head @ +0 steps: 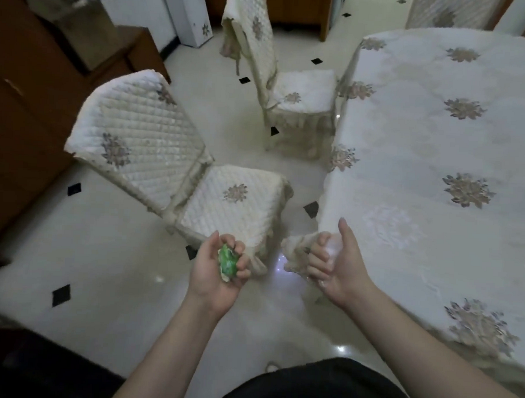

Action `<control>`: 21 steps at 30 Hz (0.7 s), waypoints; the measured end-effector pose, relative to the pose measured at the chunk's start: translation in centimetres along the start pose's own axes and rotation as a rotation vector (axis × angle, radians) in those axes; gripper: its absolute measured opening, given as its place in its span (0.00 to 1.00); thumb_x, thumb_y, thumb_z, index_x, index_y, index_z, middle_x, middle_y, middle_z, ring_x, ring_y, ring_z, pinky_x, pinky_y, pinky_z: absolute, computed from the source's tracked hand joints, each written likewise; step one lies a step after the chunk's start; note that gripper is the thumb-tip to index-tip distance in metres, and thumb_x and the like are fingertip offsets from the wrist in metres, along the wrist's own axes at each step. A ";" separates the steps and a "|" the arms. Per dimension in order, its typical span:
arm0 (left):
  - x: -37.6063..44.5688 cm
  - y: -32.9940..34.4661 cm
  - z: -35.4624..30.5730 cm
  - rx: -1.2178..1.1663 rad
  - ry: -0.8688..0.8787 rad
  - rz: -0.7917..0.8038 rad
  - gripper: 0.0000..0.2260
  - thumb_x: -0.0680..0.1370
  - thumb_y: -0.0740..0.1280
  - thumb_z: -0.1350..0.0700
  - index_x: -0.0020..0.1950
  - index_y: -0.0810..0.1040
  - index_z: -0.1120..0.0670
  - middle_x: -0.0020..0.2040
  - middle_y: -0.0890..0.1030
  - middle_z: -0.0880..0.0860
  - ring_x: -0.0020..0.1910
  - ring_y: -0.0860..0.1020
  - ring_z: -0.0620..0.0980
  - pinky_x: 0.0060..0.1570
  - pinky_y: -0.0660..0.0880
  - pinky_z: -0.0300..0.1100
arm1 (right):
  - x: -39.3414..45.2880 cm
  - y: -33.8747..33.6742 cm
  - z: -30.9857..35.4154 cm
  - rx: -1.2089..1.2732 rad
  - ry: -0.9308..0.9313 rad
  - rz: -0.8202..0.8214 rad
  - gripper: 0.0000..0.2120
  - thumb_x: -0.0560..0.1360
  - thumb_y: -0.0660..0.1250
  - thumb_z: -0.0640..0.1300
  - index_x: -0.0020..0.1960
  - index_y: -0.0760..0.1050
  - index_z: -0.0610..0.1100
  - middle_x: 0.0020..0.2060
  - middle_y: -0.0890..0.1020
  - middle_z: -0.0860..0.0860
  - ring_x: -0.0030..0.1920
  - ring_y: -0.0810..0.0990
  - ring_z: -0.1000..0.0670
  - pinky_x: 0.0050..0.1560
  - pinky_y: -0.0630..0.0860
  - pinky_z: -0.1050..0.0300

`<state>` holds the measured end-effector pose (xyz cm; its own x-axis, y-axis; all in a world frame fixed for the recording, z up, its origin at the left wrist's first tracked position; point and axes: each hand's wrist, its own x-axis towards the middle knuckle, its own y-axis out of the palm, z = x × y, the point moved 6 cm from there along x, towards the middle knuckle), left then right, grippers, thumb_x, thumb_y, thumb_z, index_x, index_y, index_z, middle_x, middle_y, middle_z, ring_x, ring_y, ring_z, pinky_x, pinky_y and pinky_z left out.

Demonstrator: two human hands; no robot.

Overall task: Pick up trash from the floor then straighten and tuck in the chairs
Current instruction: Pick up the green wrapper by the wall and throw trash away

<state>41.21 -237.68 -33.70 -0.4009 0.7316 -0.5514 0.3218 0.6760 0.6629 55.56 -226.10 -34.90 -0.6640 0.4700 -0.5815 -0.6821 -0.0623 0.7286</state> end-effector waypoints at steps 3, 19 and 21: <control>0.1 -1.9 -3.4 -0.025 0.054 -0.038 0.13 0.78 0.58 0.49 0.36 0.69 0.53 0.32 0.70 0.51 0.23 0.66 0.47 0.20 0.63 0.35 | 2.5 2.7 -2.0 0.002 0.087 -0.027 0.19 0.74 0.56 0.59 0.33 0.66 0.45 0.25 0.63 0.50 0.19 0.58 0.54 0.20 0.56 0.67; 0.2 -10.6 -21.8 -0.172 0.523 -0.430 0.07 0.70 0.63 0.49 0.38 0.72 0.52 0.34 0.73 0.52 0.28 0.68 0.48 0.24 0.63 0.38 | 19.1 23.0 -11.0 -0.391 0.387 0.227 0.14 0.77 0.54 0.52 0.36 0.67 0.46 0.27 0.69 0.49 0.21 0.66 0.53 0.17 0.56 0.67; -0.5 -12.3 -23.9 -0.184 0.589 -0.463 0.08 0.71 0.63 0.49 0.39 0.73 0.52 0.35 0.73 0.52 0.28 0.68 0.49 0.25 0.64 0.38 | 20.8 25.5 -13.2 -0.436 0.444 0.272 0.15 0.77 0.53 0.51 0.35 0.67 0.46 0.26 0.69 0.50 0.21 0.65 0.53 0.17 0.57 0.68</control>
<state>16.97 -248.45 -29.53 -0.8669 0.1747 -0.4668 -0.1176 0.8384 0.5322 20.34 -229.52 -33.14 -0.8286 -0.0133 -0.5597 -0.4724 -0.5198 0.7118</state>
